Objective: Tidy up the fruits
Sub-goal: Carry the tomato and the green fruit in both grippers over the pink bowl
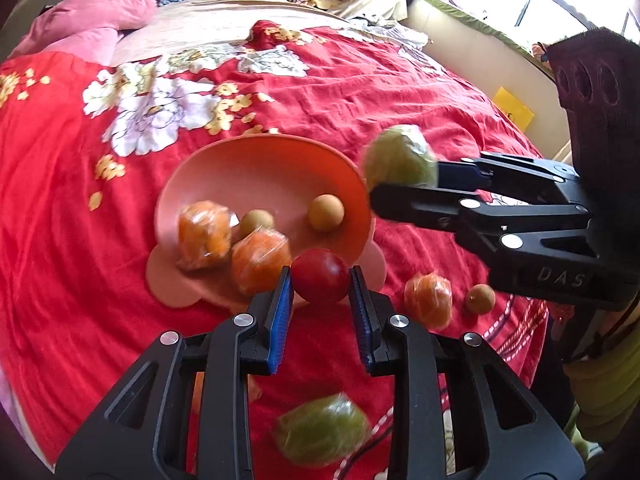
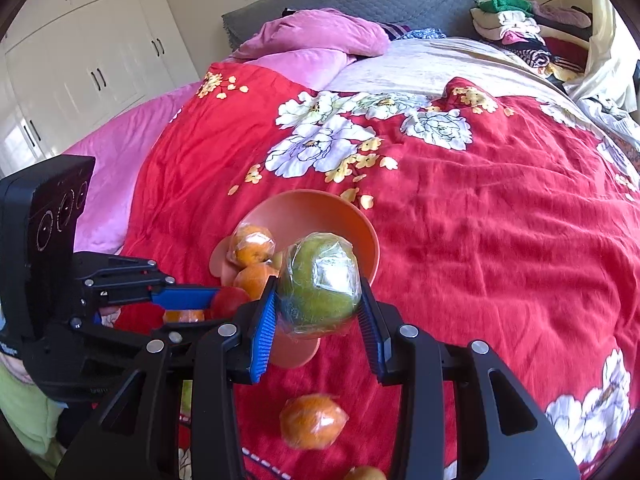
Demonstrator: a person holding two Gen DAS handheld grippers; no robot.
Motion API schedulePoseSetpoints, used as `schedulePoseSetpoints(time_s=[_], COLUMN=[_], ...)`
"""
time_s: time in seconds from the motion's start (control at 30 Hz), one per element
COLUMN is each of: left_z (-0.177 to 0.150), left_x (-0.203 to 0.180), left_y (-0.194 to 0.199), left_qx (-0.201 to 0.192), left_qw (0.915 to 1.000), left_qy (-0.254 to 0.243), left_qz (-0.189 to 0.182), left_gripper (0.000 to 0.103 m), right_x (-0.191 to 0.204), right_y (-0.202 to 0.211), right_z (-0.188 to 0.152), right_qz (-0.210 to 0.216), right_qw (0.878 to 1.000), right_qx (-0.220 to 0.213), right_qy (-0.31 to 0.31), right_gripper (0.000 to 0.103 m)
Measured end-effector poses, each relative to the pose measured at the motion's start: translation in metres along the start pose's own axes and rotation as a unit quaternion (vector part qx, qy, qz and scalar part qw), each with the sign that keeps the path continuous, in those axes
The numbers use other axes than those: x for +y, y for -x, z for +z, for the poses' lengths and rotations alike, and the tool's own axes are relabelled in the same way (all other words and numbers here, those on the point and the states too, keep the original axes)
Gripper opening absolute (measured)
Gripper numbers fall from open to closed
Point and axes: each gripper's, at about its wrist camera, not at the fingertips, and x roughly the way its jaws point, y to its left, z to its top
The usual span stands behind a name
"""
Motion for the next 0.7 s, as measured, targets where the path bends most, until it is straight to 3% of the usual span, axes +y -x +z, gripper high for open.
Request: schedulePoseSetpoints(time_s=[0.7], left_z=[0.002], left_x=[0.006], left_y=[-0.021], left_qx=[0.013], left_qw=[0.9998], left_qy=[0.016], left_qz=[-0.008], left_gripper=[0.021], right_x=[-0.004], right_y=[-0.049], right_z=[0.032], right_qz=[0.017], right_qw=[0.998], right_qx=[0.048], right_qy=[0.026], right_gripper=[0.037])
